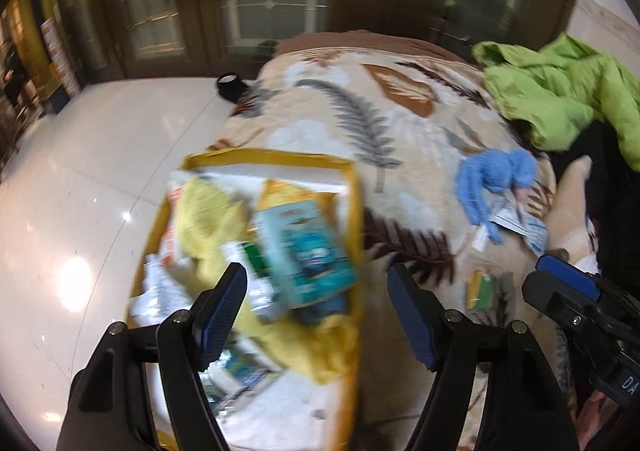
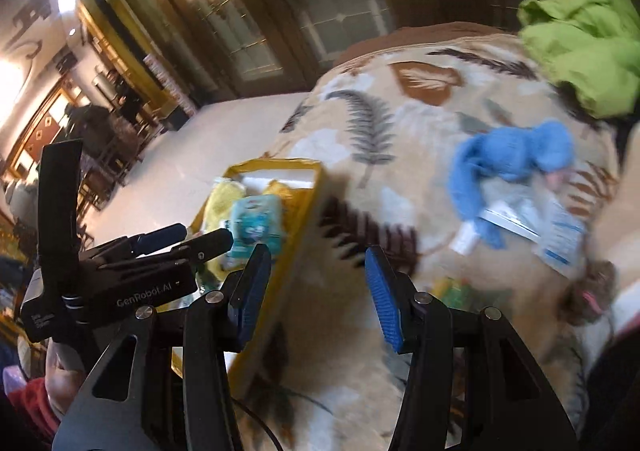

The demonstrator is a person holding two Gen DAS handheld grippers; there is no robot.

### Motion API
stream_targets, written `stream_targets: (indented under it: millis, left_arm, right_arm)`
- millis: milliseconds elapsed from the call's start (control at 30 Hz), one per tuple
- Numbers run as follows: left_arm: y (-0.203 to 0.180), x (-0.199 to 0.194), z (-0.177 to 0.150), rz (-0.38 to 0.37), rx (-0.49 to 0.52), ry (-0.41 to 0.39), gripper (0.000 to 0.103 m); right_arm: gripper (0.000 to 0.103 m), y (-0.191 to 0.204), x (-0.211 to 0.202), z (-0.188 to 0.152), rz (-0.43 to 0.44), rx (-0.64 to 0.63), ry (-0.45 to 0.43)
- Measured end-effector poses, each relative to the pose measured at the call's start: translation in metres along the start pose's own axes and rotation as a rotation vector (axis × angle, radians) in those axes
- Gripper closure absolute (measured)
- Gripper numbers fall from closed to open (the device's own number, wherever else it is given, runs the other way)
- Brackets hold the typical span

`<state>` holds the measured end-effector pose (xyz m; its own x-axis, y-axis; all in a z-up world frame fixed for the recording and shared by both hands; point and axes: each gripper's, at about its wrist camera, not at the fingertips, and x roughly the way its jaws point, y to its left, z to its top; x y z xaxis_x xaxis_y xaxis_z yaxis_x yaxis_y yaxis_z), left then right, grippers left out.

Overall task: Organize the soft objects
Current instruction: 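Move both open tools back toward the blue plush toy on the bedspread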

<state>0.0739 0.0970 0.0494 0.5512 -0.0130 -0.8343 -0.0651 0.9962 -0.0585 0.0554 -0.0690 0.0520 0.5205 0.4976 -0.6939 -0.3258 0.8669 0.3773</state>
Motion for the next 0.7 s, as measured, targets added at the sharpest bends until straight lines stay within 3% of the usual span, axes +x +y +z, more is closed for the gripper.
stream_targets:
  millis: [400,700]
  left_arm:
    - [-0.080,0.012,0.011,-0.032,0.153,-0.022,0.030]
    - [-0.106,0.024,0.016,-0.036,0.201,-0.016,0.030]
  right_arm:
    - [0.054,-0.073,-0.053,-0.015,-0.085,0.145,-0.062]
    - [0.054,-0.096,-0.063,-0.019,-0.108,0.191,-0.085]
